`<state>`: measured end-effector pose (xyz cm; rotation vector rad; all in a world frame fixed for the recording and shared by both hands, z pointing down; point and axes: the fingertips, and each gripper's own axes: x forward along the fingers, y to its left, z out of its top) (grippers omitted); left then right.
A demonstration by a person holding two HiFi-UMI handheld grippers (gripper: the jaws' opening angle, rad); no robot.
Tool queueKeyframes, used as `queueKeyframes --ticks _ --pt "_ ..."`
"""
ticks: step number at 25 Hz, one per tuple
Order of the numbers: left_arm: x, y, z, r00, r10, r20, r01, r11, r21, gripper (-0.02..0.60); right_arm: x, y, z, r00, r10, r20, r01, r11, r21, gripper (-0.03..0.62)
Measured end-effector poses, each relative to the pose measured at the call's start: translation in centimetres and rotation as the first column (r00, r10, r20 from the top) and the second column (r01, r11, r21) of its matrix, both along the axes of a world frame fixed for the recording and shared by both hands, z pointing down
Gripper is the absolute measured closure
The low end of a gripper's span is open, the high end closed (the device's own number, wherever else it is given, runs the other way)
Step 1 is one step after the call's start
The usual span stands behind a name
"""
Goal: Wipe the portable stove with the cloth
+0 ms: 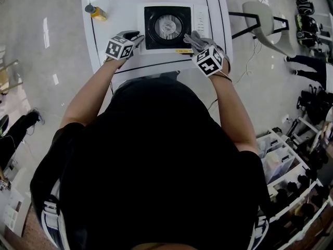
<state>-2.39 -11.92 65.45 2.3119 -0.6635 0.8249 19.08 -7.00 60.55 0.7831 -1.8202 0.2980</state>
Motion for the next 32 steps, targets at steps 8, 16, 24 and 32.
queueKeyframes --ticks 8,16,24,32 --pt "-0.2 -0.1 0.3 1.000 -0.001 -0.003 0.001 1.000 0.009 0.453 -4.7 -0.3 4.3 0.999 -0.048 -0.016 0.047 0.998 -0.027 0.480" --pt "-0.4 -0.1 0.5 1.000 -0.004 -0.006 0.005 1.000 0.022 0.453 -8.3 1.0 5.0 0.997 -0.031 0.068 0.038 0.995 -0.094 0.480" --pt "-0.6 -0.1 0.5 1.000 0.010 -0.023 -0.010 1.000 0.017 0.456 -12.6 1.5 5.0 0.990 -0.069 0.125 0.082 0.991 -0.105 0.482" --pt "-0.9 -0.3 0.4 0.999 0.019 -0.049 -0.019 1.000 0.010 0.460 -16.9 -0.2 4.6 0.978 -0.130 0.166 0.145 0.986 -0.084 0.484"
